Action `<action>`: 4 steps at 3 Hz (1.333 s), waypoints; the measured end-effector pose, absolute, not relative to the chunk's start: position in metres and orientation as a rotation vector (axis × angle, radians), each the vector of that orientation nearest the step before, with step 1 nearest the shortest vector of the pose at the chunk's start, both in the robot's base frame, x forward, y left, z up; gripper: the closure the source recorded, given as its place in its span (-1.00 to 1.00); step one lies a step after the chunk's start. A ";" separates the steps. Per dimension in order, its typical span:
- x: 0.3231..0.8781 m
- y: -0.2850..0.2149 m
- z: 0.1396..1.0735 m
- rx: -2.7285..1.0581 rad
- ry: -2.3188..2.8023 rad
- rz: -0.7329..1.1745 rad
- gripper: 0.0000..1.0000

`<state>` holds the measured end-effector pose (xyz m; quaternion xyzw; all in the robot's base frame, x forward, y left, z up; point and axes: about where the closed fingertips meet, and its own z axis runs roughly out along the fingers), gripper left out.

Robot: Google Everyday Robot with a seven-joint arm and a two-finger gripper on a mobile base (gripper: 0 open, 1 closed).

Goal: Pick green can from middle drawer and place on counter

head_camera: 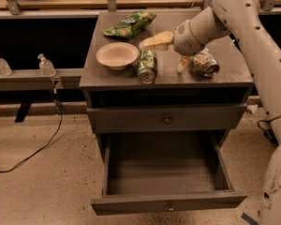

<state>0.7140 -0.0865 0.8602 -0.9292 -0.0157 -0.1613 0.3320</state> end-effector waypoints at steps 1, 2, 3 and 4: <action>0.721 -0.092 0.889 -2.427 -0.056 -0.461 -1.00; 0.734 -0.094 0.950 -2.407 -0.102 -0.537 -1.00; 0.741 -0.095 0.980 -2.315 -0.086 -0.573 -1.00; 0.747 -0.098 0.991 -2.283 -0.073 -0.616 -1.00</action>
Offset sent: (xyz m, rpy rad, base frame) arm 0.0475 -0.0282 0.1678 -0.0438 -0.1688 0.0215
